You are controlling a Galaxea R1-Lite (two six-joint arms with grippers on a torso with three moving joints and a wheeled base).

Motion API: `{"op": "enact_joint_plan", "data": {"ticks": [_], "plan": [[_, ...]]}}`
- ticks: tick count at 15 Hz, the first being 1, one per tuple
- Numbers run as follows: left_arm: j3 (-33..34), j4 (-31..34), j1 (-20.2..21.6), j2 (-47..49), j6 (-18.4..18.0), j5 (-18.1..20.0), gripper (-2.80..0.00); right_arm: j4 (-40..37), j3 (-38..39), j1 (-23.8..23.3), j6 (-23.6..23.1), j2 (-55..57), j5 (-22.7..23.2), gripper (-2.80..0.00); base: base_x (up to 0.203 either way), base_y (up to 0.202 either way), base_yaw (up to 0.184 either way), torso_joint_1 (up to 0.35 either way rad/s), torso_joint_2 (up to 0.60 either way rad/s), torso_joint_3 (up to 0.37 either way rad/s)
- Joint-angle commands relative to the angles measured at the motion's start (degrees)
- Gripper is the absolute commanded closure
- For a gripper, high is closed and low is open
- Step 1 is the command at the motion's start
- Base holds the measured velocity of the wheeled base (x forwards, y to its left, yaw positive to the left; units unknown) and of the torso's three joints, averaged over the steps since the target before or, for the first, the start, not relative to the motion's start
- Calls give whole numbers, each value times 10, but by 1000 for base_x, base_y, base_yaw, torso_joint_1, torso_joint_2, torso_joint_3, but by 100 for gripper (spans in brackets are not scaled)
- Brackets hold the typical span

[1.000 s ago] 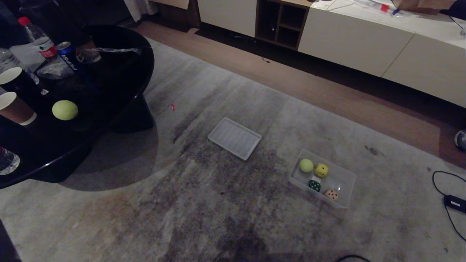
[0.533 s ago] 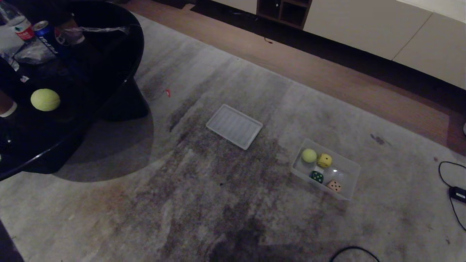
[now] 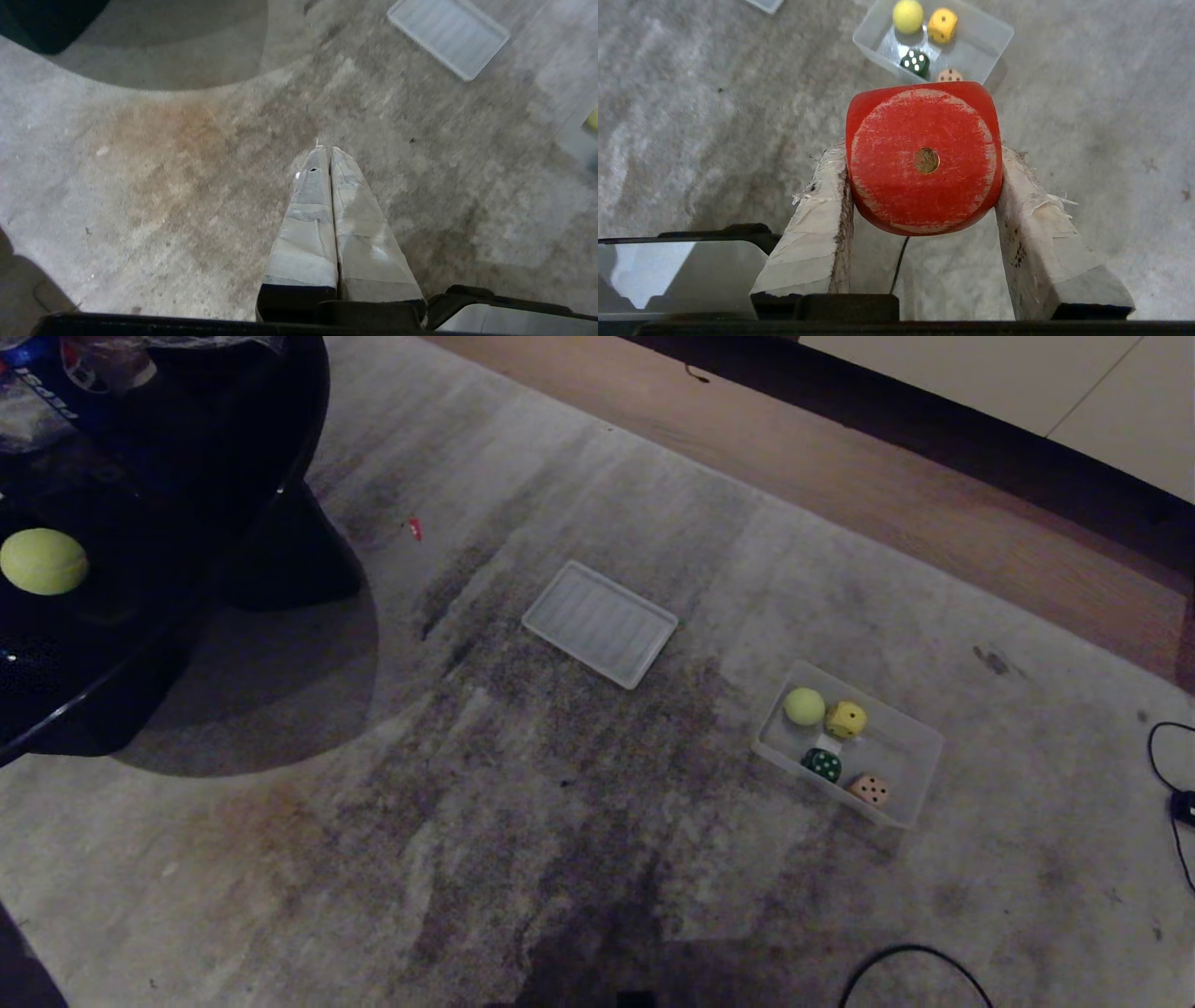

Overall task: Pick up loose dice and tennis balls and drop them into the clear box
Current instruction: Put the toys in the box

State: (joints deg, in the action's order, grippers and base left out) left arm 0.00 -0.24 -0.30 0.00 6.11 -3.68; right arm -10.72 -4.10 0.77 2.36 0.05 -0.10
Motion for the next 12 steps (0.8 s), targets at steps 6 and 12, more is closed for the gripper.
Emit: {"op": "enact_joint_plan", "data": {"ticks": [6,12], "plan": [[1,0,0,1,2,-1,0,0,0,0,1,0,-3,0,0,0,0,1,5,-196],[1,0,0,1,2,-1,0,1,1,0,1,0,-1,0,0,0,0,4,3,-197]]}}
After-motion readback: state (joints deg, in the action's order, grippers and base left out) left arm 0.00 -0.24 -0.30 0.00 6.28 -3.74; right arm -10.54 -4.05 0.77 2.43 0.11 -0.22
